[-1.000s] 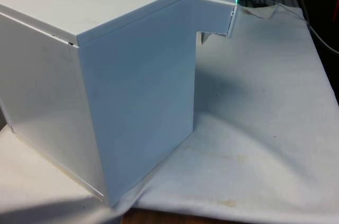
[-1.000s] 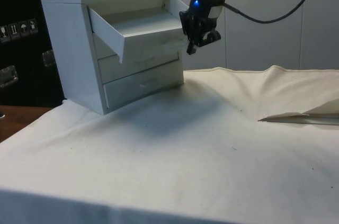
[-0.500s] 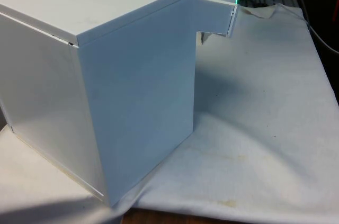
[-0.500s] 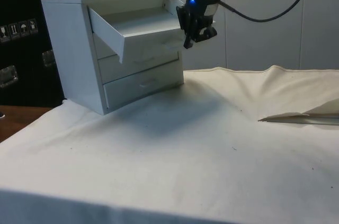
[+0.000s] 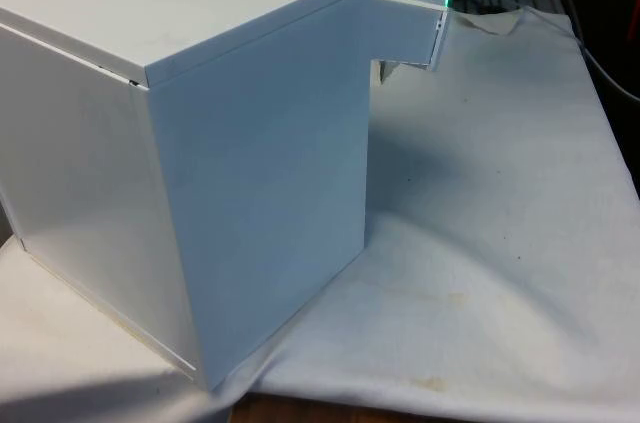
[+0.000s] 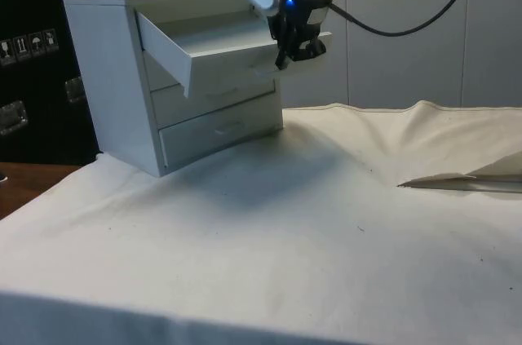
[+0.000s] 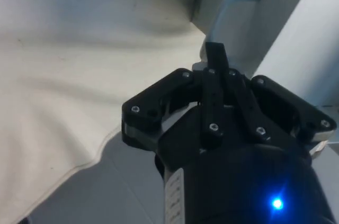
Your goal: Open the drawer, then close it.
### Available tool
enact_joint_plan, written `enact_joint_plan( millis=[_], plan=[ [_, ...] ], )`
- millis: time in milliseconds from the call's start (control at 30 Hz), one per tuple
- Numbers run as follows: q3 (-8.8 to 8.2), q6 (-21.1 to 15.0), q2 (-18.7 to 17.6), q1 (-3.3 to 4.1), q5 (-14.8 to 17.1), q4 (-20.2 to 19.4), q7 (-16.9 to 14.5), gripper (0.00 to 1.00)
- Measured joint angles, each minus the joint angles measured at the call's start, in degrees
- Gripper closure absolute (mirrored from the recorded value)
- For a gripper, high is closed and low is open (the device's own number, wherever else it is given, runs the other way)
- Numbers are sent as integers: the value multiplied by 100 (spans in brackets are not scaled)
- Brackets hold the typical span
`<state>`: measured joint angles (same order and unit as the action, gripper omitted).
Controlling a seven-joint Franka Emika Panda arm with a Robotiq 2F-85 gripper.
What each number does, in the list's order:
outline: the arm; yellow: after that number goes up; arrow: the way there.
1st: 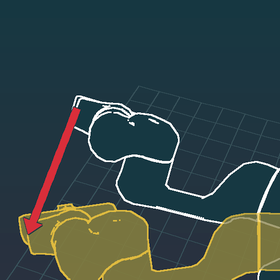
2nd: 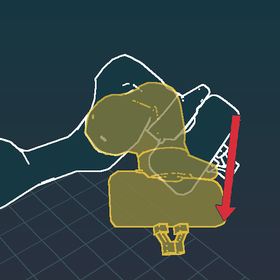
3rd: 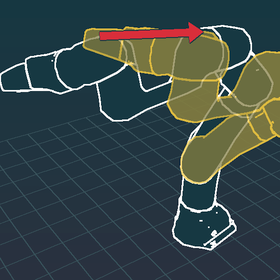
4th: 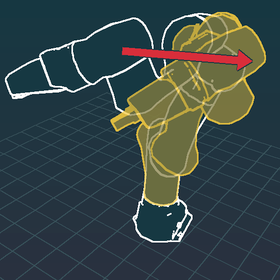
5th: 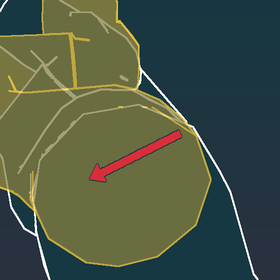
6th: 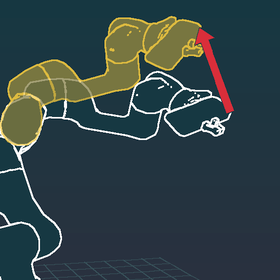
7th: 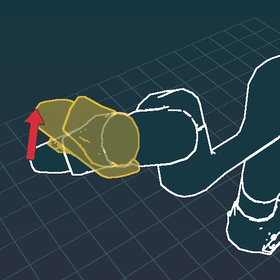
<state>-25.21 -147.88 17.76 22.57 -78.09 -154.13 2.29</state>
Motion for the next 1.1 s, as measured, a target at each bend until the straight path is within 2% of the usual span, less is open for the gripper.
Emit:
enact_joint_plan(
  millis=[333, 767, 1100],
  plan=[
    [80, 286, -63, 11, -573, 109, 510, 100],
    [195, 630, -63, 29, -922, 109, 871, 100],
    [338, 1026, -63, 40, -1215, 109, 1203, 100]
  ],
)
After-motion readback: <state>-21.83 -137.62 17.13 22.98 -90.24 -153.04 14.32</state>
